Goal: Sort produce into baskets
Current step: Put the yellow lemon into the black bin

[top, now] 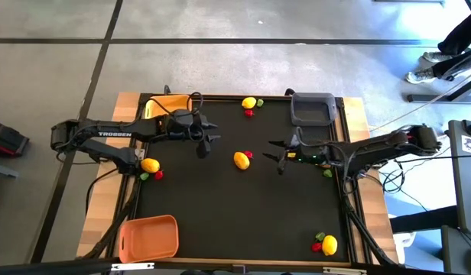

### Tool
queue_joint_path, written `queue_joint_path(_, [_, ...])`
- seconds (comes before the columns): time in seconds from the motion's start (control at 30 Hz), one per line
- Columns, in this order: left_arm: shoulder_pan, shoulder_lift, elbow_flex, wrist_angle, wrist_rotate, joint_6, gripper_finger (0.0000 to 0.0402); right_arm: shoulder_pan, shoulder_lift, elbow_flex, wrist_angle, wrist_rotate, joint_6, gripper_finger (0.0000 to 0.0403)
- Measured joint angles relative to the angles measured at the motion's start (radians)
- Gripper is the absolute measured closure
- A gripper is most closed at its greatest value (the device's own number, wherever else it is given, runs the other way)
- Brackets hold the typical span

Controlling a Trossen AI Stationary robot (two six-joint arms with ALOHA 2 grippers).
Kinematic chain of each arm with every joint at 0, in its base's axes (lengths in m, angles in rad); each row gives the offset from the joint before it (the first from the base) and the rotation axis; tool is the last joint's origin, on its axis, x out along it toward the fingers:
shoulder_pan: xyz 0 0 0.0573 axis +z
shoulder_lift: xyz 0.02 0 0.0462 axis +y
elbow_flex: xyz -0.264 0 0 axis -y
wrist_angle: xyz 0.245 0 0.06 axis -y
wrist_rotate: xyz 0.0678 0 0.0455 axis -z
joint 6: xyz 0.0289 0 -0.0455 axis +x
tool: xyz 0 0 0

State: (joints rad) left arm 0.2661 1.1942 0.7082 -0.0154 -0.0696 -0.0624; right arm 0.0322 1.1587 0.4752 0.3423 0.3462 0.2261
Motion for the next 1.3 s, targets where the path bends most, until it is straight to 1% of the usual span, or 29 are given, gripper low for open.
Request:
queue_joint_path(0.23, [0.0, 0.0, 0.0, -0.001, 0.0, -0.001, 0.0194, 0.0, 0.172, 0.126, -0.002, -0.003, -0.075, 0.02])
queue_joint_path(0.33, [-0.001, 0.0, 0.0, -0.003, 0.0, -0.002, 0.0194, 0.0, 0.237, 0.179, -0.008, -0.046, -0.093, 0.02])
queue_joint_path(0.4, [-0.005, 0.0, 0.0, -0.002, -0.001, -0.002, 0.0194, 0.0, 0.279, 0.218, -0.034, -0.053, -0.101, 0.0195])
queue_joint_path(0.6, [-0.018, 0.0, 0.0, -0.002, -0.001, -0.002, 0.0194, 0.0, 0.394, 0.311, -0.111, -0.053, -0.104, 0.0138])
queue_joint_path(0.67, [-0.019, 0.0, 0.0, -0.002, -0.001, -0.002, 0.0194, 0.0, 0.43, 0.336, -0.107, -0.046, -0.103, 0.0122])
queue_joint_path(0.8, [-0.018, 0.0, 0.0, -0.002, -0.001, -0.013, 0.0194, 0.0, 0.486, 0.363, -0.107, -0.05, -0.1, 0.0106])
queue_joint_path(0.97, [-0.018, 0.0, 0.0, -0.001, -0.001, -0.014, 0.0194, 0.0, 0.537, 0.378, -0.107, -0.049, -0.095, 0.011])
queue_joint_path(1.3, [-0.018, 0.0, 0.0, 0.001, -0.001, -0.016, 0.0194, 0.0, 0.609, 0.378, -0.104, 0.002, -0.093, 0.0127])
